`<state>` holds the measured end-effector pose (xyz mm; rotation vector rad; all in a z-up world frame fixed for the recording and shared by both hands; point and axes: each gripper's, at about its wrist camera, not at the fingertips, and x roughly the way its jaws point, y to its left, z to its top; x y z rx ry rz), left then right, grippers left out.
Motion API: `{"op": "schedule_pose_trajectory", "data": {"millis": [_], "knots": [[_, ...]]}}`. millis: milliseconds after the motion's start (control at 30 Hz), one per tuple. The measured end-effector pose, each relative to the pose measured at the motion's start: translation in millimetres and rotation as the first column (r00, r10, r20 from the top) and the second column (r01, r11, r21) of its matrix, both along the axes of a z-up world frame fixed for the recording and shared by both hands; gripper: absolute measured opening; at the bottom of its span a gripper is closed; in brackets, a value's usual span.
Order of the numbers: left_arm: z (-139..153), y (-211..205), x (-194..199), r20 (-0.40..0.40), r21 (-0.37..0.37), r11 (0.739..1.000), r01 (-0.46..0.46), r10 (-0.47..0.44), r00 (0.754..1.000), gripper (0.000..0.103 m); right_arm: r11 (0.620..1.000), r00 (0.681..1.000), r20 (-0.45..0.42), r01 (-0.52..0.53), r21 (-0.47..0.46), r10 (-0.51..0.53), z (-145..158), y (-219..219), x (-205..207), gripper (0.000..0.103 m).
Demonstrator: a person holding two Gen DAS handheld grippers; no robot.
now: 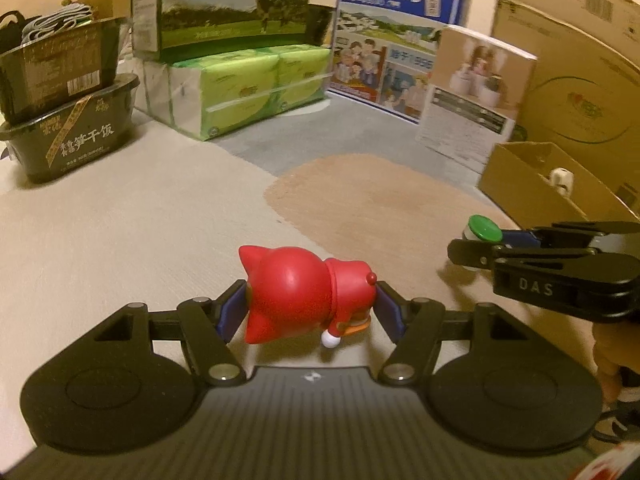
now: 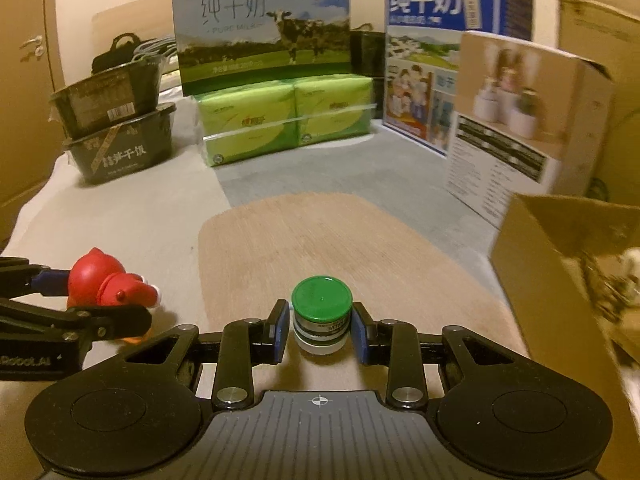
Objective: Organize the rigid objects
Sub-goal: 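Grasp the green-capped jar with the right tool, then carry the red cat figure and green jar over the cardboard tray with both tools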
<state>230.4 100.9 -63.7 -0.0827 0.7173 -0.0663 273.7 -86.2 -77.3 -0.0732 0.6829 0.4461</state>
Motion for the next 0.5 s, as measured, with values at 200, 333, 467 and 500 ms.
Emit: {"op": "schedule_pose_trajectory", "data": {"millis": [200, 333, 467, 500], "knots": [[18.4, -25.9, -29.4, 0.005, 0.001, 1.0, 0.025, -0.025, 1.0, 0.064, 0.999, 0.999, -0.015, 0.046, 0.018, -0.046, 21.0, -29.4, -42.2, 0.033], [28.3, -42.8, -50.3, 0.006, -0.01, 0.999, 0.04, -0.04, 0.999, 0.064, 0.997, 0.997, -0.023, 0.074, 0.027, -0.073, 33.0, -48.2, -70.5, 0.033], [35.2, -60.0, -68.2, 0.004, -0.013, 0.998, 0.06, -0.06, 0.998, 0.064, 0.995, 0.996, -0.029, 0.09, 0.035, -0.089, 42.4, -66.3, -95.0, 0.033], [36.7, -64.3, -72.4, 0.003, -0.012, 0.998, 0.066, -0.066, 0.998, 0.064, 0.995, 0.995, -0.03, 0.094, 0.034, -0.093, 44.7, -71.3, -101.4, 0.033]]}}
